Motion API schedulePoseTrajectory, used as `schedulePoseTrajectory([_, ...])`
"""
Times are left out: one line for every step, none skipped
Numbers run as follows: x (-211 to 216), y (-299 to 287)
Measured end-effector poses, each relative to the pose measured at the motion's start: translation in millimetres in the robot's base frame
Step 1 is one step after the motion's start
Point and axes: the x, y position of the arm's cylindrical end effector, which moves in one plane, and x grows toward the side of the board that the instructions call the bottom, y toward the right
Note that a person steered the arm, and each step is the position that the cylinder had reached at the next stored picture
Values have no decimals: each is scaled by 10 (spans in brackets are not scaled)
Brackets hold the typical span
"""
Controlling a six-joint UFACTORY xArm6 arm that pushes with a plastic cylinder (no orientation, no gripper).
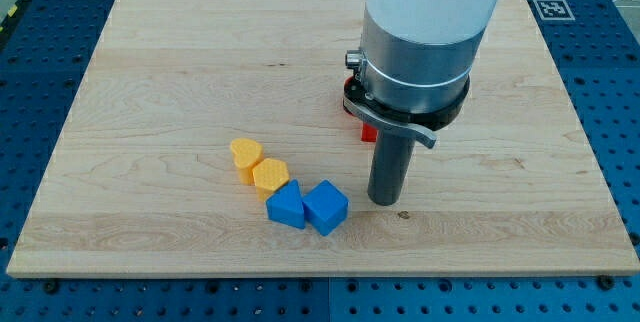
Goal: Point your arm to red circle
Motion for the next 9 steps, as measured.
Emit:
schedulePoseTrajectory([0,0])
schedulePoseTrajectory([0,-18])
schedulePoseTrajectory([0,-20])
schedulePoseTrajectory([0,-20])
schedulePoseTrajectory([-196,-130])
schedulePoseTrajectory([-737,-447])
schedulePoseTrajectory([-1001,-705])
schedulePoseTrajectory([-1006,-794])
schedulePoseTrajectory([-1078,-796])
